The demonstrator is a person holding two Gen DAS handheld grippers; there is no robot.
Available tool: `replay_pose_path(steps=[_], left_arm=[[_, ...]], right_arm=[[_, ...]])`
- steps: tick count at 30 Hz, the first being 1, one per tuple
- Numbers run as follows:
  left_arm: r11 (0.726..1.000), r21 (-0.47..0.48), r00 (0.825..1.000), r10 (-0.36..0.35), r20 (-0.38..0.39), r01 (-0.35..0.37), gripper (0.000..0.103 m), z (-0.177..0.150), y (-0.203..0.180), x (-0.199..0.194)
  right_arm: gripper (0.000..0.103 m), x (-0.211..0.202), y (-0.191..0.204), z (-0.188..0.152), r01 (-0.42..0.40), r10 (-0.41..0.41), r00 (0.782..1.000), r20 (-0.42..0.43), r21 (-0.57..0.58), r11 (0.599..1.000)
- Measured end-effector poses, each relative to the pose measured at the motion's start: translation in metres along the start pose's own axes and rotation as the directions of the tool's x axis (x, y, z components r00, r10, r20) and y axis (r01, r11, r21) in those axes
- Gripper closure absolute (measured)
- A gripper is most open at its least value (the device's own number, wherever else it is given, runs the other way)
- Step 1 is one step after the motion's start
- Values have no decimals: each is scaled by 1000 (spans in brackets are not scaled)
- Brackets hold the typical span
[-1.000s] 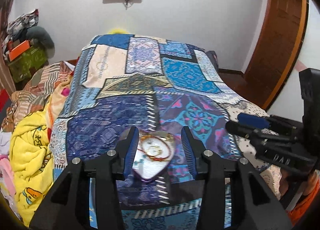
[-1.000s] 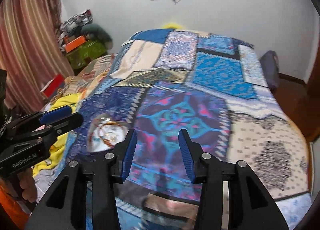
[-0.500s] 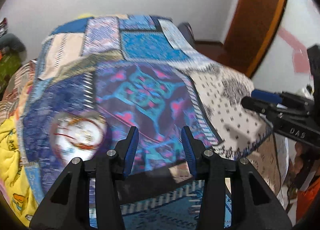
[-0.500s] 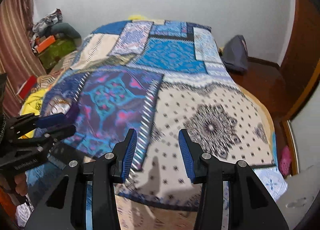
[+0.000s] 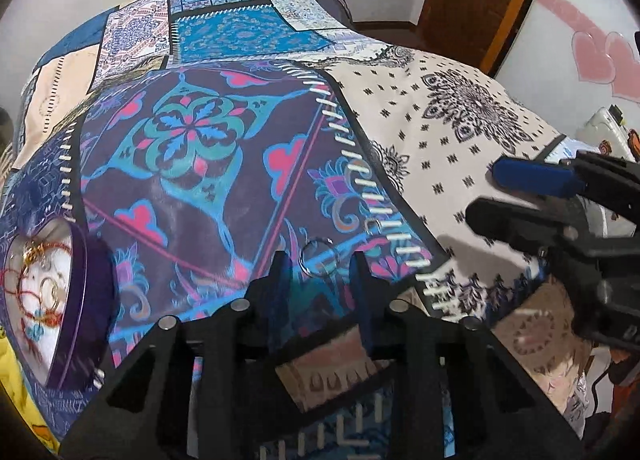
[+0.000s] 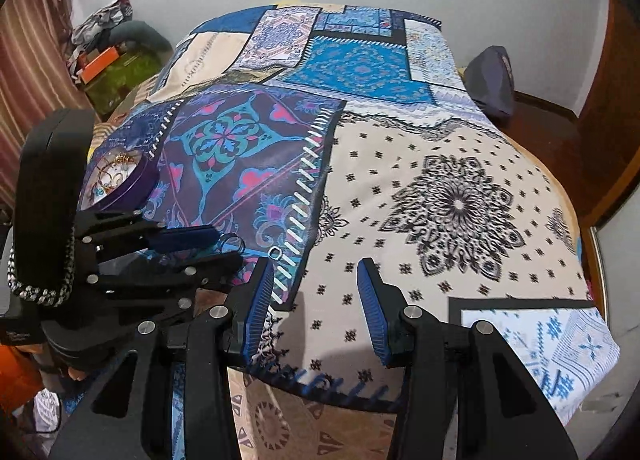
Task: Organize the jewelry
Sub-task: 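Grasp the silver ring on the bedspread with the left tool while the right tool grasps a small ring, then carry both rings over the heart tin and open both tools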
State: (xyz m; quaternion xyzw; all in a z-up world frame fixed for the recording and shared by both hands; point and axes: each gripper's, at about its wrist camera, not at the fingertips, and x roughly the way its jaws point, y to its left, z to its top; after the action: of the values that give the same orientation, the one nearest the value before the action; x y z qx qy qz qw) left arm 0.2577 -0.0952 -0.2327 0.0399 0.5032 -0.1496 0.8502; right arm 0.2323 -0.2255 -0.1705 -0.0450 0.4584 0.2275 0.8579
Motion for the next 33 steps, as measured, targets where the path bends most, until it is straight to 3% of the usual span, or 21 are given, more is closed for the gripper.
replay_pose_path(steps=[1, 9, 17, 21, 25, 33], left_arm=[[1000, -1, 1000, 3, 3, -3, 83, 2, 1, 1], [1000, -10, 999, 25, 37, -25, 83, -1, 11, -4], [996, -79, 997, 43, 64, -38, 83, -17, 45, -24], [995, -78, 994, 66, 89, -59, 83, -22, 47, -32], [996, -78, 991, 61, 118, -52, 83, -24, 46, -42], [995, -87, 985, 54, 163, -40, 83, -26, 46, -63]], right_arm=[[63, 2, 1, 1, -7, 7, 1000, -4, 1, 1000], [64, 19, 17, 5, -26, 25, 999, -45, -32, 999], [82, 45, 33, 5, -16, 5, 993, -119, -93, 996], [83, 50, 34, 4, -1, -9, 993, -114, -89, 996], [93, 52, 34, 5, 13, -21, 994, -111, -76, 997], [94, 45, 36, 2, 9, -15, 994, -104, -54, 998]])
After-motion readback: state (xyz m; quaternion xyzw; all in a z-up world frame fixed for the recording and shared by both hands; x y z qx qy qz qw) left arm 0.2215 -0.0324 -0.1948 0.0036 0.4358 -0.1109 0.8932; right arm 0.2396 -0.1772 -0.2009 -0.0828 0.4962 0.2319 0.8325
